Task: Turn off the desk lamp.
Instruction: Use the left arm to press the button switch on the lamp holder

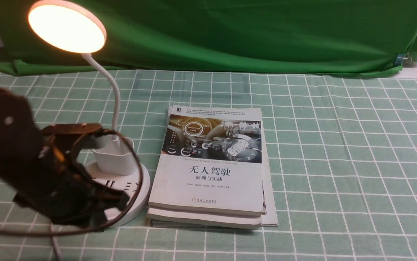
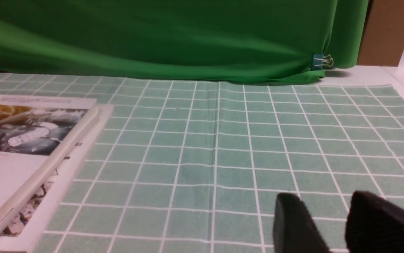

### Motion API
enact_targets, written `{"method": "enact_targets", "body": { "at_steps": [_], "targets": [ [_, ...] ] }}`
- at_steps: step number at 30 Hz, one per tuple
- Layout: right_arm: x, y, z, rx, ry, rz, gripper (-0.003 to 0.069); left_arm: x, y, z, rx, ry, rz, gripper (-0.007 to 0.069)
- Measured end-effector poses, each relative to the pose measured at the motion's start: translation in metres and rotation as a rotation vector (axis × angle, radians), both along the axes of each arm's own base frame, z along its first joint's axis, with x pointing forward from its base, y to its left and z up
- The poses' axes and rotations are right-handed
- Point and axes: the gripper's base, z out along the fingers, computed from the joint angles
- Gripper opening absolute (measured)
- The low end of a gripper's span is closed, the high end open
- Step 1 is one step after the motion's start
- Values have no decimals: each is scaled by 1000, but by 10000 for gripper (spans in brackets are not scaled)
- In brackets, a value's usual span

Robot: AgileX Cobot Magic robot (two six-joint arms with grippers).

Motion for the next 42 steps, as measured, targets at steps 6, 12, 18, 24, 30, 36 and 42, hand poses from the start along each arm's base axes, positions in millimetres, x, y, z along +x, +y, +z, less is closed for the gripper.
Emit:
{"method": "enact_targets", "body": {
  "at_steps": [6, 12, 18, 24, 30, 36, 42],
  "targets": [
    [0, 0, 0, 0, 0, 0, 242, 16, -2, -9, 38, 21, -16, 3],
    [0, 0, 0, 0, 0, 0, 242, 22, -3, -21, 66, 50, -25, 3],
    [0, 0, 0, 0, 0, 0, 242, 26, -3, -30, 80, 74, -29, 3],
    [0, 0, 0, 0, 0, 0, 242, 39, -6, -32, 78, 44, -24, 3],
    [0, 0, 0, 0, 0, 0, 242, 54, -6, -32, 111, -23, -40, 3],
    [0, 0, 0, 0, 0, 0, 242, 61, -7, -40, 122, -45, -41, 3],
    [0, 0, 0, 0, 0, 0, 242, 66, -7, -41, 116, -93, -36, 3]
  ]
}}
